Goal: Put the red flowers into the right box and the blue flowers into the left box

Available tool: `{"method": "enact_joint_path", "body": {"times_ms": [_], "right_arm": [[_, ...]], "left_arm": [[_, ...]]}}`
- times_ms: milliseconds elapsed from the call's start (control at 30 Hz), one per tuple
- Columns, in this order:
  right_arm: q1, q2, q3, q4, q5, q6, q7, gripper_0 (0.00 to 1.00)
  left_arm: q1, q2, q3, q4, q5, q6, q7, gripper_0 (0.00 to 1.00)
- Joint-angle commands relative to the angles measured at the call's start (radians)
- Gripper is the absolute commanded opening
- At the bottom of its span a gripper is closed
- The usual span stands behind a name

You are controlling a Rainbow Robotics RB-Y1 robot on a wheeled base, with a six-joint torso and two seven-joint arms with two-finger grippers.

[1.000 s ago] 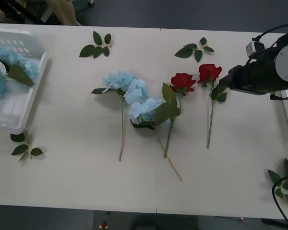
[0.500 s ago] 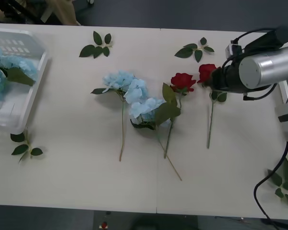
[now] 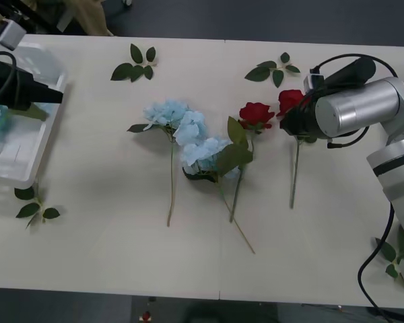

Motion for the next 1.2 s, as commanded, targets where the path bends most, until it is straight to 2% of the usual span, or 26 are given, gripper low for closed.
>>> {"method": "enact_joint_path", "body": {"times_ms": [33,333,533,700,833,1000,1133,1200], "right_arm": [[-0.022,-0.009,-0.012,0.026,0.004,-0.033,-0.013,0.86],[-0.022,-0.006,0.002,0.103,-0.001,-0.109,-0.005,0.86],[-0.022,-0.008,0.008,0.120,-0.002,-0.129,-0.002,0.85],[-0.022,-0.006,0.011,0.131,-0.011,-0.147,0.007,0.82],[-0.024,-0.006,0.013,0.141,-0.019,-0.161,0.015,0.81],[-0.022,-0.006,0.028,0.155,-0.027,-0.182,0.021,0.82],[-0.022,-0.006,0.034,0.166,-0.030,-0.196,0.030,0.76],[-0.022,-0.006,0.039,0.175,-0.031,-0.208,0.033,0.68]], "left_arm": [[-0.010,-0.072,-0.048,-0.068,0.004,-0.001,0.134,0.60],[0.050,-0.234,-0.183,-0.097,-0.030,-0.010,0.188,0.60],[0.086,-0.303,-0.294,-0.123,-0.196,-0.104,0.188,0.60],[0.088,-0.330,-0.379,-0.123,-0.329,-0.145,0.206,0.60],[0.086,-0.334,-0.422,-0.123,-0.343,-0.186,0.274,0.60],[0.079,-0.334,-0.504,-0.123,-0.418,-0.328,0.326,0.60],[0.057,-0.339,-0.539,-0.114,-0.478,-0.363,0.346,0.60],[0.039,-0.349,-0.539,-0.088,-0.487,-0.364,0.353,0.60]]}}
